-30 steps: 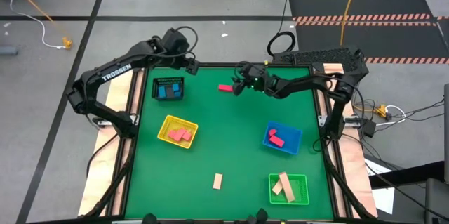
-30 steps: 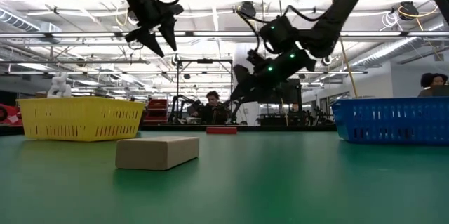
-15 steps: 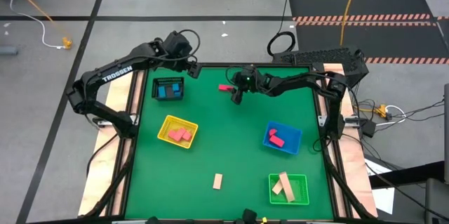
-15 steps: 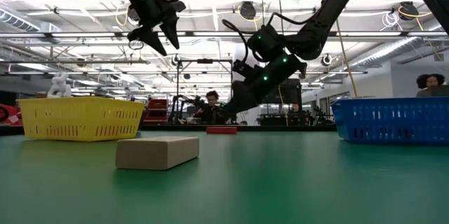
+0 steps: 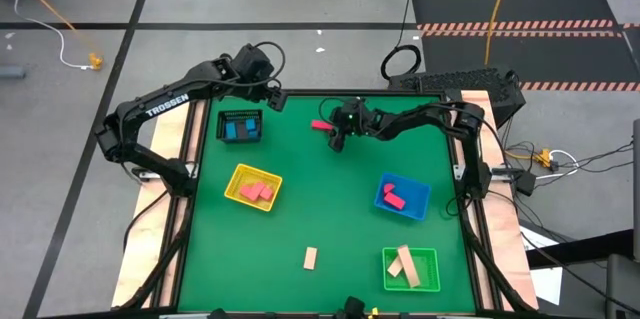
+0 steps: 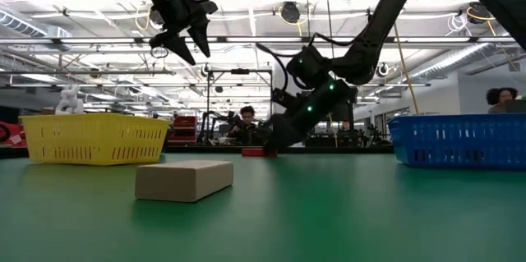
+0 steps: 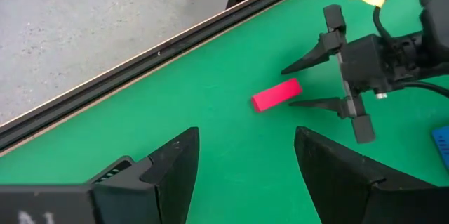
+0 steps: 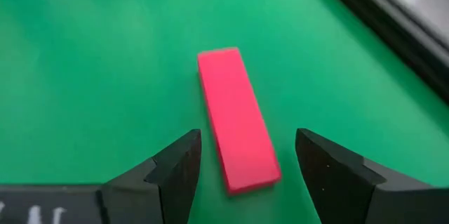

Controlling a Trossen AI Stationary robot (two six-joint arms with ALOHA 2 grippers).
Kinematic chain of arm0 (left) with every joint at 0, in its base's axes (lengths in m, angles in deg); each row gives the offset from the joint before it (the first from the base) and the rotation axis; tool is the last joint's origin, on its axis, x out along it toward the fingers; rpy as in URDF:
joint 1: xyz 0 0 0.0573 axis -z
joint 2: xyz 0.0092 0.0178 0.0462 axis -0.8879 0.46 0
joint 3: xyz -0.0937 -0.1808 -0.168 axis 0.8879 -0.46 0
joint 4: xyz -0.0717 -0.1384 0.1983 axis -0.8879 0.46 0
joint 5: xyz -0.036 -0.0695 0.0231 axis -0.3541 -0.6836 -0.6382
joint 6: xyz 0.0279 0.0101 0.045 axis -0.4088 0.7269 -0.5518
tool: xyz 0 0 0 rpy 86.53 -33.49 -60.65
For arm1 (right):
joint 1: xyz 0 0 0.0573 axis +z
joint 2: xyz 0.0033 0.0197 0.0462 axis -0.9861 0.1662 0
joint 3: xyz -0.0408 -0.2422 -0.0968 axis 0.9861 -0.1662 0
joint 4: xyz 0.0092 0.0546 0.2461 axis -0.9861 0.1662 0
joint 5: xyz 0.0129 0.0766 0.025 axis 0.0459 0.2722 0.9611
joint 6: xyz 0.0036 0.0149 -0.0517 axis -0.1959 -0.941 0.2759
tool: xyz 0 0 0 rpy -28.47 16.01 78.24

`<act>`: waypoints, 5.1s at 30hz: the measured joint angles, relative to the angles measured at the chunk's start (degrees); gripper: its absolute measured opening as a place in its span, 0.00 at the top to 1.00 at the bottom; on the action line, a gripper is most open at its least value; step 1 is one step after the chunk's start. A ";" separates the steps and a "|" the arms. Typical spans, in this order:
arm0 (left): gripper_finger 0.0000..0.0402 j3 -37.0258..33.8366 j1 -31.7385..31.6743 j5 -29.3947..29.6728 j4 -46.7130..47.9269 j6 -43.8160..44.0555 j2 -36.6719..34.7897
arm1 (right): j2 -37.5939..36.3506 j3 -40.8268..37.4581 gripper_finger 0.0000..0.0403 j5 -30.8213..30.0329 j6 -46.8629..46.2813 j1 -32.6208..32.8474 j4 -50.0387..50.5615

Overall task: Sort & place blocks by color
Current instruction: Put the red rectangular block into the blue basket, then put the beige rectangular block into the green basket

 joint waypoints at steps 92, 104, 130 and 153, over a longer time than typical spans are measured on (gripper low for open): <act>0.42 -0.04 13.05 0.02 0.61 -2.59 0.00 | -53.02 -9.94 0.78 2.89 -78.77 41.56 68.97; 0.42 -0.04 23.74 0.00 4.02 -1.57 0.00 | -53.34 -21.75 0.68 -0.22 -90.50 44.45 67.93; 0.42 -19.94 46.28 3.04 -34.46 37.08 0.02 | -55.68 -22.73 0.53 1.59 -74.75 43.58 57.77; 0.42 -19.98 65.47 20.91 -34.55 67.02 6.34 | -60.05 -22.71 0.53 -3.28 -49.58 43.53 23.22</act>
